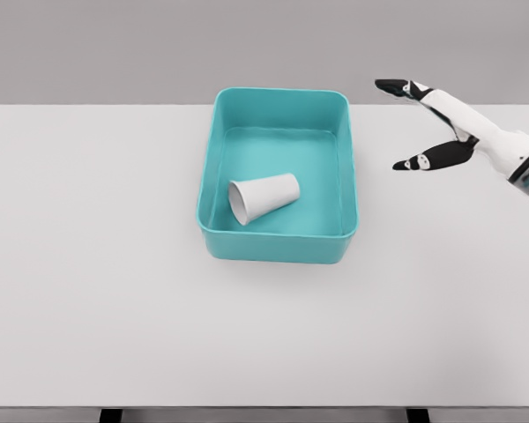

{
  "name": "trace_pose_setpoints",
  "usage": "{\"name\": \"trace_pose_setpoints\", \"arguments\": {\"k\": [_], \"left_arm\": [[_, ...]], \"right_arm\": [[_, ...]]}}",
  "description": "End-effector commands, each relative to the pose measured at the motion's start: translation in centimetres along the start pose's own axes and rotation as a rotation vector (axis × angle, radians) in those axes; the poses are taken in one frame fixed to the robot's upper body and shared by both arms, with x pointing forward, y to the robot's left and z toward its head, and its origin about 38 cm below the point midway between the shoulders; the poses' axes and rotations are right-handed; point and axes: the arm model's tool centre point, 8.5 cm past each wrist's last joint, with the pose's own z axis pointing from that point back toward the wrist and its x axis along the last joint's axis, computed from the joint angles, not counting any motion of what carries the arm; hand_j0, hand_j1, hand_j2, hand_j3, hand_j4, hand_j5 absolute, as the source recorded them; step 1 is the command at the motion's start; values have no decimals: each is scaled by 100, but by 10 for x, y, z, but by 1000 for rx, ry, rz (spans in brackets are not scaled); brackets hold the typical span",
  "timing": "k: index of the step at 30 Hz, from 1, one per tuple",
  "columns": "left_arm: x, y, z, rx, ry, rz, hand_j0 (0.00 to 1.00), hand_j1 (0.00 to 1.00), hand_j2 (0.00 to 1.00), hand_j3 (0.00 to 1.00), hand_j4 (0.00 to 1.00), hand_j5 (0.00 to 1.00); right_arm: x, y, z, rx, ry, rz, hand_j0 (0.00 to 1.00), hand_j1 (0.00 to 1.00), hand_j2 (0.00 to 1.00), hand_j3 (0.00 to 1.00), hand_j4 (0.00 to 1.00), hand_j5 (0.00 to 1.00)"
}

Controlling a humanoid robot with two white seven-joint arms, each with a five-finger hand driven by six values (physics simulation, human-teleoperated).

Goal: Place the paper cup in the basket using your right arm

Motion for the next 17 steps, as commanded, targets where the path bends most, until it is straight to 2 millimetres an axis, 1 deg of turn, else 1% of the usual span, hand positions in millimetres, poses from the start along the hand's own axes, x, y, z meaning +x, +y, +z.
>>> {"name": "trace_pose_setpoints", "arguments": {"k": [1, 4, 8, 9, 11, 13, 14, 17], "left_arm": [[0, 0, 0, -1, 0, 0, 100, 100, 100, 100, 100, 100], [0, 0, 0, -1, 0, 0, 100, 100, 100, 100, 100, 100], [0, 0, 0, -1, 0, 0, 100, 100, 100, 100, 100, 100], [0, 0, 0, -1, 0, 0, 100, 100, 100, 100, 100, 100], [0, 0, 0, 0, 0, 0, 100, 100, 100, 100, 100, 100], [0, 0, 0, -1, 0, 0, 100, 100, 100, 100, 100, 100], [0, 0, 0, 0, 0, 0, 100, 100, 100, 100, 100, 100], [0, 0, 0, 5, 0, 0, 100, 100, 100, 100, 100, 100]], "right_arm": [[-8, -33, 25, -83, 47, 22, 100, 100, 100, 100, 100, 100], [-14, -32, 29, -89, 67, 14, 100, 100, 100, 100, 100, 100], [-17, -30, 29, -94, 71, 2, 100, 100, 100, 100, 100, 100], [-20, -24, 30, -89, 74, -10, 100, 100, 100, 100, 100, 100], [-22, -18, 27, -89, 73, -23, 100, 100, 100, 100, 100, 100], [-27, -18, 29, -90, 83, -30, 100, 100, 100, 100, 100, 100], [-33, -17, 31, -91, 95, -37, 100, 100, 100, 100, 100, 100], [-38, -15, 32, -87, 114, -35, 100, 100, 100, 100, 100, 100]]}}
